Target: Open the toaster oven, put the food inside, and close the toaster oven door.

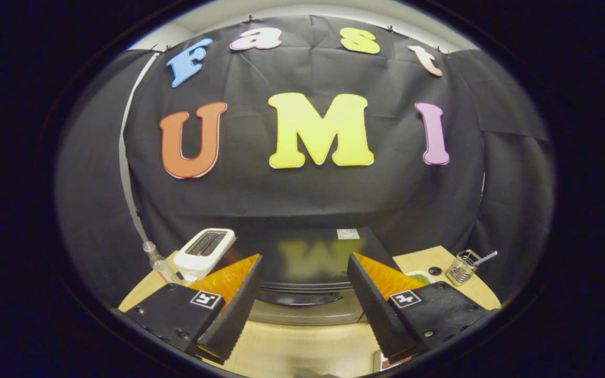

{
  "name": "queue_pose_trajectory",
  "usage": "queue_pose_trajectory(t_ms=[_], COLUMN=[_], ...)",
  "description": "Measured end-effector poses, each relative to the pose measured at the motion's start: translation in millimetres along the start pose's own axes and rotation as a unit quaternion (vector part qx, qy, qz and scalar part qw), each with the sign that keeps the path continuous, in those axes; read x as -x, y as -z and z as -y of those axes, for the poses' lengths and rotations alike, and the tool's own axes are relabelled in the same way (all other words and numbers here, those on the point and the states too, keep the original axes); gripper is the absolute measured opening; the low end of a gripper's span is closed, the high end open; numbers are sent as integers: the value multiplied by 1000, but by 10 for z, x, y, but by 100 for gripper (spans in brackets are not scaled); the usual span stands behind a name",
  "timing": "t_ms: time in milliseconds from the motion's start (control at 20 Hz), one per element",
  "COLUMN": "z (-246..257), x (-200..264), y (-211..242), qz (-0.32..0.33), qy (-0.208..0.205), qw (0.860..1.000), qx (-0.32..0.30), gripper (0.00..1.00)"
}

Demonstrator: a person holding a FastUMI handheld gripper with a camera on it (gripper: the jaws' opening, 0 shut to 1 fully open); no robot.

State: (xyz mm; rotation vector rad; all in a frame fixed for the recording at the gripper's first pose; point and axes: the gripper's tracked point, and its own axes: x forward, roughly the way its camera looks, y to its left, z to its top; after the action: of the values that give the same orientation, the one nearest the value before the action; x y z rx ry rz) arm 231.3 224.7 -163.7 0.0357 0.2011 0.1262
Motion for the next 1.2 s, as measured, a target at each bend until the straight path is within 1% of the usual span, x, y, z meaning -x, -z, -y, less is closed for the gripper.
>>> queue_pose_trajectory(t_ms=[250, 400, 450, 550, 850, 1200], z=[-108, -123, -118, -122, -133, -135], x=[-419, -519, -506, -549, -328, 90], y=[454, 594, 535, 593, 673, 937], qz=[-41, -51, -34, -38, -43, -60], qy=[15, 18, 21, 22, 26, 30], qw=[999, 998, 999, 999, 999, 998], qx=[-7, -15, -17, -3, -4, -12], gripper=[100, 100, 100, 100, 100, 100])
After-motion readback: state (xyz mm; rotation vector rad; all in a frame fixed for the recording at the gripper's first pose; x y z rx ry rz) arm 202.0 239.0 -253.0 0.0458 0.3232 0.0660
